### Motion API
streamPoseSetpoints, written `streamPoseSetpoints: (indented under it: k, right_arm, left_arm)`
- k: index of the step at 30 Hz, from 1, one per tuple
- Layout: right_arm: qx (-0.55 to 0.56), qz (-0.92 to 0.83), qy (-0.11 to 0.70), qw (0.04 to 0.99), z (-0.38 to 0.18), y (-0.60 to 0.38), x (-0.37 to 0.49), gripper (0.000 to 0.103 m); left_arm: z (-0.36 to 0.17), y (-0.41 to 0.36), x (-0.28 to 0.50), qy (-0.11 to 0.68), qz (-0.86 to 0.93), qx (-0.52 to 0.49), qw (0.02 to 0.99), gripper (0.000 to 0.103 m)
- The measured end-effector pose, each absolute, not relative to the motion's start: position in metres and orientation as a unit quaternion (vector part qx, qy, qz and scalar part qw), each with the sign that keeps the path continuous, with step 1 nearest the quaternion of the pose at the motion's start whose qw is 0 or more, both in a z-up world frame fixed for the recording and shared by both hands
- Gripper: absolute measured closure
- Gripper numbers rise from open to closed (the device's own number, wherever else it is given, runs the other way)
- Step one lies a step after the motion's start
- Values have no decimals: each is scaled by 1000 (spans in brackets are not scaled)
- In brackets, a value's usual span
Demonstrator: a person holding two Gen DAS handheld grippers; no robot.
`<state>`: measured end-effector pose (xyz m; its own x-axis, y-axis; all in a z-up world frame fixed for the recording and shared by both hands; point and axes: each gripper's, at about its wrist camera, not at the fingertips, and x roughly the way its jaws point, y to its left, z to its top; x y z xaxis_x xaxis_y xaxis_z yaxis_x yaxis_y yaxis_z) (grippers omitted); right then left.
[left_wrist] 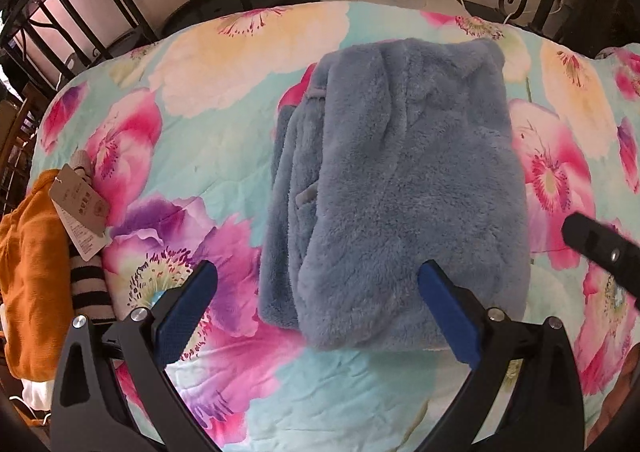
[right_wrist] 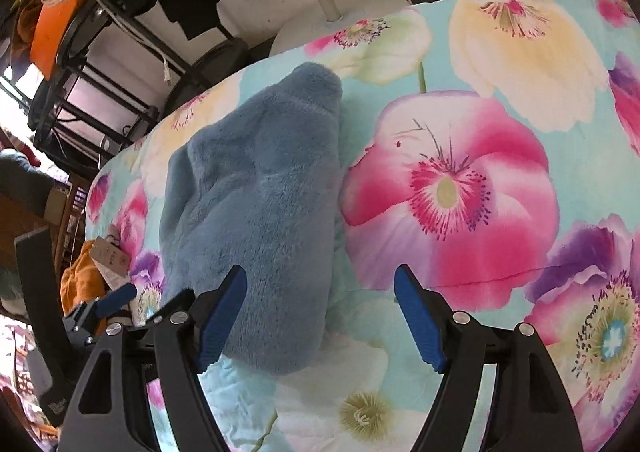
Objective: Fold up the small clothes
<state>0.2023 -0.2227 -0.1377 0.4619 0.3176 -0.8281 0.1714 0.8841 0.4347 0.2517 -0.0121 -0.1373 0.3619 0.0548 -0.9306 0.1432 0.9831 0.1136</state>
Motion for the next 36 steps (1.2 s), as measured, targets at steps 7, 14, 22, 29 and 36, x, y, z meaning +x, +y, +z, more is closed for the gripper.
streamPoseSetpoints:
  k: [7,14,22,29,36]
  right_arm:
    - [254,53,515,817,-141,-222,206,26]
    - [253,62,513,818,-142,-214,211,26]
    - [259,58,517,814,-148,-216,213,26]
    - [249,62,516,817,-149,-213,219,25]
    - [243,76,524,813,-154,-204,223,25]
  left_arm:
    - [-141,-7,253,573,-32,69,816,5]
    - [-140,-4,253,573,-35,67,816,5]
    - [-143,-4,259,572,-35,63,817,5]
    - [-145,2,262,579,-40,45,813,5]
    - [-147,7,264,585,-46,29,809,5]
